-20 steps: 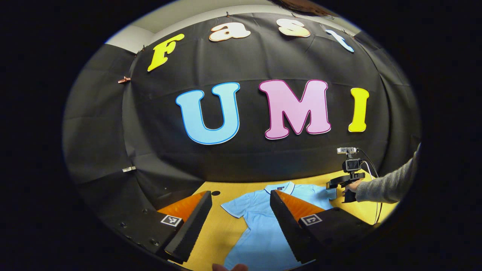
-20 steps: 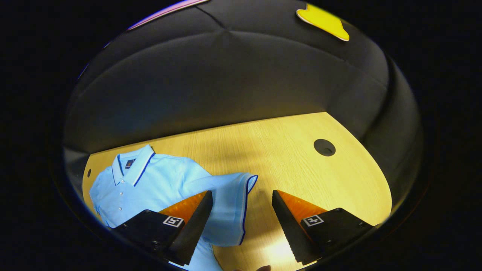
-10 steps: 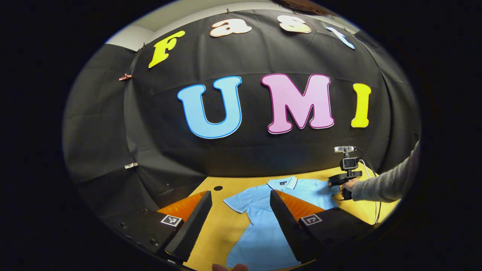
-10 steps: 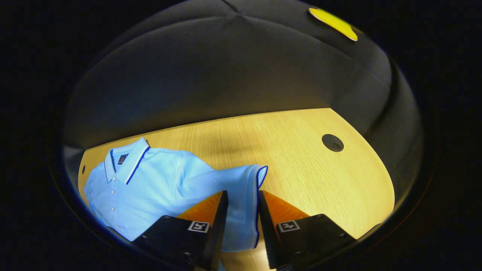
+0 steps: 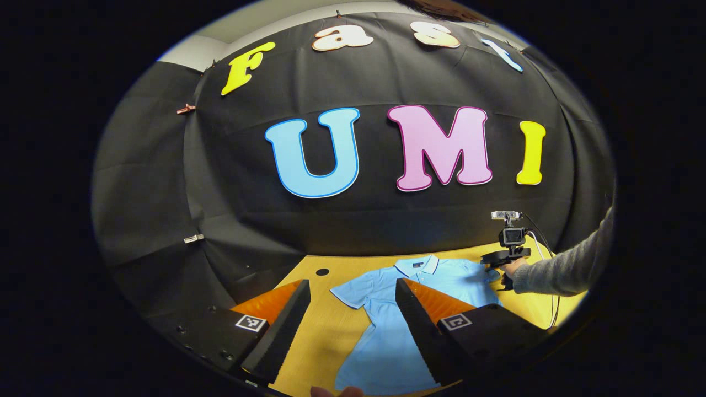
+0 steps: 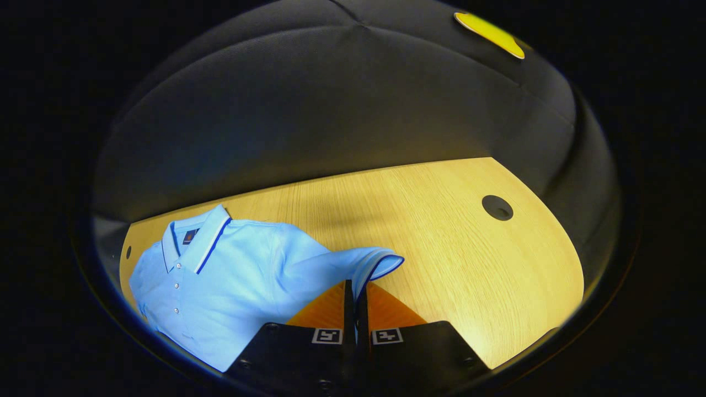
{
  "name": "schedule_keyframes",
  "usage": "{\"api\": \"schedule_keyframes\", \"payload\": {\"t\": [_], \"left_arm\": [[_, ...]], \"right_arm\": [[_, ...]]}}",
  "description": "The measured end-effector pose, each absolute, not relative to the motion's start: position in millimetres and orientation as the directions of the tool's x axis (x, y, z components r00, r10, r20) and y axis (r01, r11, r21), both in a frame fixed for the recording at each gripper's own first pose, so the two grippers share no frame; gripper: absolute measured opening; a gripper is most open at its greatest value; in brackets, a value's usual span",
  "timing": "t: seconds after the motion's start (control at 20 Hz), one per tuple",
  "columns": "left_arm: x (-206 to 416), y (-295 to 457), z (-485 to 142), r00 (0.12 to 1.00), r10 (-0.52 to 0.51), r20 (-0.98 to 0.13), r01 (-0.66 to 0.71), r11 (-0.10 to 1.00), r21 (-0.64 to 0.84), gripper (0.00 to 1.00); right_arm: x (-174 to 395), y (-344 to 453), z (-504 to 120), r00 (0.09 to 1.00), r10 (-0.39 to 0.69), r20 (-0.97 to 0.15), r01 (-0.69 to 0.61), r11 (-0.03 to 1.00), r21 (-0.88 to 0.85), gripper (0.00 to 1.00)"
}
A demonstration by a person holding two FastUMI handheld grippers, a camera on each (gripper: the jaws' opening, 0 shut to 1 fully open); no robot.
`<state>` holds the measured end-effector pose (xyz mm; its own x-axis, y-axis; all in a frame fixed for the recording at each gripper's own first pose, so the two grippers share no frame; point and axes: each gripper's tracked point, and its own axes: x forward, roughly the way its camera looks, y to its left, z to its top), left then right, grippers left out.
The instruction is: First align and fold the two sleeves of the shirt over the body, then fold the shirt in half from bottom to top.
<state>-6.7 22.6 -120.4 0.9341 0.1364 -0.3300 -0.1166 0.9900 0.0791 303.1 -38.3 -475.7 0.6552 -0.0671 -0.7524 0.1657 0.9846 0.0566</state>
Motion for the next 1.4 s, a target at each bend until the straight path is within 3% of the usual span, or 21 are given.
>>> {"api": "schedule_keyframes", "payload": {"t": [0.4, 1.0, 1.4], "left_arm": [[-10, 37, -120, 0.935, 0.135, -0.328, -0.120, 0.991, 0.064, 0.98], [-47, 77, -123, 0.910, 0.226, -0.348, -0.222, 0.974, 0.054, 0.99], [-63, 94, -129, 0.891, 0.273, -0.363, -0.269, 0.961, 0.061, 0.99]], "right_arm": [[306, 51, -411, 0.756, 0.088, -0.649, -0.007, 0.992, 0.126, 0.05], [260, 225, -425, 0.676, 0.326, -0.661, -0.278, 0.943, 0.182, 0.05], [235, 258, -468, 0.607, 0.314, -0.730, -0.354, 0.929, 0.105, 0.05]]}}
